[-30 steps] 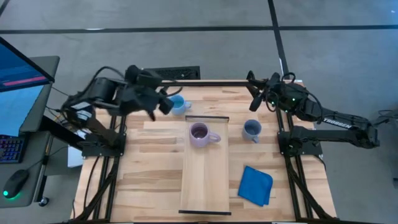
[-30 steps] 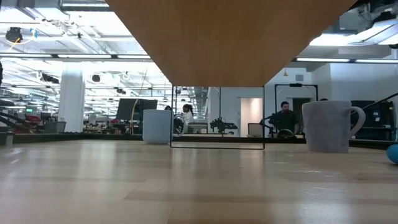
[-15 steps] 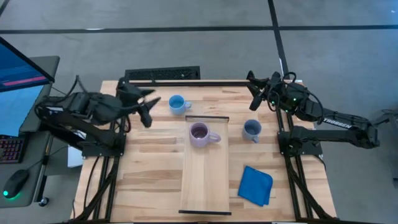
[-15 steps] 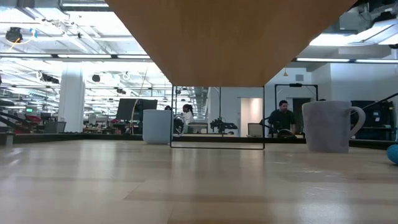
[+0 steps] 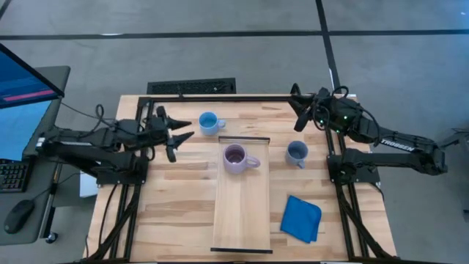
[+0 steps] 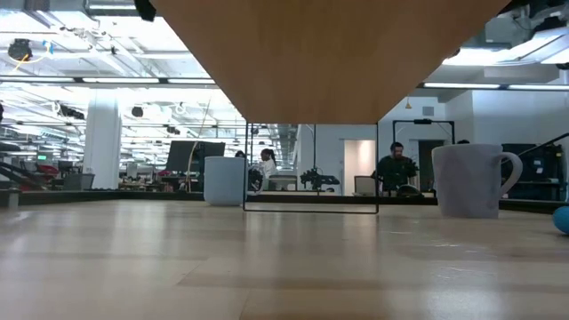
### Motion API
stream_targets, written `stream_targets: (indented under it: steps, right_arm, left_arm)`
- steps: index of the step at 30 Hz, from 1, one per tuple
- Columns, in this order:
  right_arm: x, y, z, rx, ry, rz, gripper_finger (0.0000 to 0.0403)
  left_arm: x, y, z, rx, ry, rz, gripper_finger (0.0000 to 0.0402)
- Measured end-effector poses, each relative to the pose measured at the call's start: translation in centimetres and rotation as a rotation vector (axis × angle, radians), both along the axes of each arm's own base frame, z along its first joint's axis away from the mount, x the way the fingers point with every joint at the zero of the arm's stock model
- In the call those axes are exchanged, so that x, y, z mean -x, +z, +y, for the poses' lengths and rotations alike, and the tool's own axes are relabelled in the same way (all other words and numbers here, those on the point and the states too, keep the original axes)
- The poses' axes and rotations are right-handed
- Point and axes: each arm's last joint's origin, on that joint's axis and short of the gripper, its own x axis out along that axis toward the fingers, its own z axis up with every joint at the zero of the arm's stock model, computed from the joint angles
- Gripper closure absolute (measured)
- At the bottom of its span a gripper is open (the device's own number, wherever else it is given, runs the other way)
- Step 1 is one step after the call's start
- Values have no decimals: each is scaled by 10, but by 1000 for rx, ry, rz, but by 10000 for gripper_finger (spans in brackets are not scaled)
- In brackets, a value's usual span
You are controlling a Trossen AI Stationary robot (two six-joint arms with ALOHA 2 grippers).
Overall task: Stack small to large cups/mugs on shelf
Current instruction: Put the dark blue mug on the shelf
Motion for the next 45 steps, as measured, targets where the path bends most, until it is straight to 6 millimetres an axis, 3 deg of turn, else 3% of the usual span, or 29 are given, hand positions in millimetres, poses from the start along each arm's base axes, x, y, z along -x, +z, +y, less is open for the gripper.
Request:
stream_targets:
  steps: [9,19,31,40,45]
  right_arm:
    - [0,-18,7,-81,128,168,259]
    - [-2,-36,35,-187,321,340,264]
    - [11,-58,52,-536,264,492,318]
    - [24,-69,51,-878,18,485,329]
    - [26,-71,50,-984,-68,448,329]
  left_arm:
    - [-5,-51,19,38,-43,-57,239]
    - [2,-96,33,118,1,-130,239]
    - [4,-103,33,116,21,-120,239]
    - [4,-103,34,115,24,-120,239]
    - [4,-103,34,115,25,-120,239]
